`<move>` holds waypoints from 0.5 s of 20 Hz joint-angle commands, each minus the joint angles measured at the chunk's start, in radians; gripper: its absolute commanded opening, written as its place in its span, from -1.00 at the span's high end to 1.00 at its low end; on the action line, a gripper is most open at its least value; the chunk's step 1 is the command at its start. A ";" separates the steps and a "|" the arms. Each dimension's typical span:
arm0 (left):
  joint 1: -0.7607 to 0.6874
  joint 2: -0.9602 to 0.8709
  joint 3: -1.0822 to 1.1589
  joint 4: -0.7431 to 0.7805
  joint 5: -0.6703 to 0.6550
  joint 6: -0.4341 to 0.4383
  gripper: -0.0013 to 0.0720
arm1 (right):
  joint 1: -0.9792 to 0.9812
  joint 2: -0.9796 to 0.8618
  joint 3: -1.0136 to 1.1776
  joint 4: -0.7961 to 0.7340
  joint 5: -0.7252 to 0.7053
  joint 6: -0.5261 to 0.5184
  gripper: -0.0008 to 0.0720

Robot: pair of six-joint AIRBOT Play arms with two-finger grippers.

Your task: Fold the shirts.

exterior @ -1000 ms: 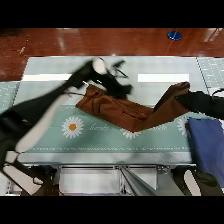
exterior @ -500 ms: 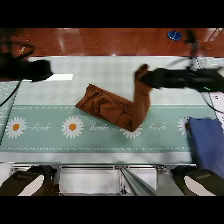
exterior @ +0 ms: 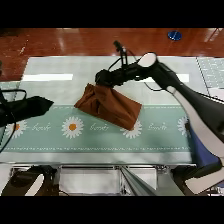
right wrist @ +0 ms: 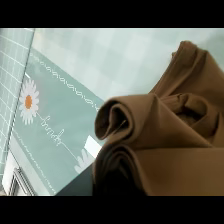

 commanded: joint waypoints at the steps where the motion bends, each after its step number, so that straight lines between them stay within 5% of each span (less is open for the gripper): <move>1: 0.002 0.015 -0.084 -0.041 0.006 -0.002 0.90 | 0.053 -0.119 0.101 0.000 0.007 0.048 0.92; 2: 0.002 0.013 -0.097 -0.043 0.013 -0.002 0.90 | 0.065 -0.135 0.113 0.000 0.004 0.052 0.82; 3: 0.002 0.011 -0.111 -0.045 0.030 -0.002 0.90 | 0.078 -0.150 0.123 0.000 -0.008 0.049 0.12; 4: 0.002 0.010 -0.124 -0.047 0.048 -0.002 0.90 | 0.088 -0.156 0.130 0.000 -0.015 0.013 -0.17; 6: 0.002 0.001 -0.145 -0.048 0.084 -0.001 0.90 | 0.071 -0.143 0.149 0.000 0.004 0.014 -0.18; 10: 0.013 -0.009 -0.141 -0.045 0.106 0.010 0.90 | -0.129 0.036 0.164 -0.066 0.280 0.031 -0.17</move>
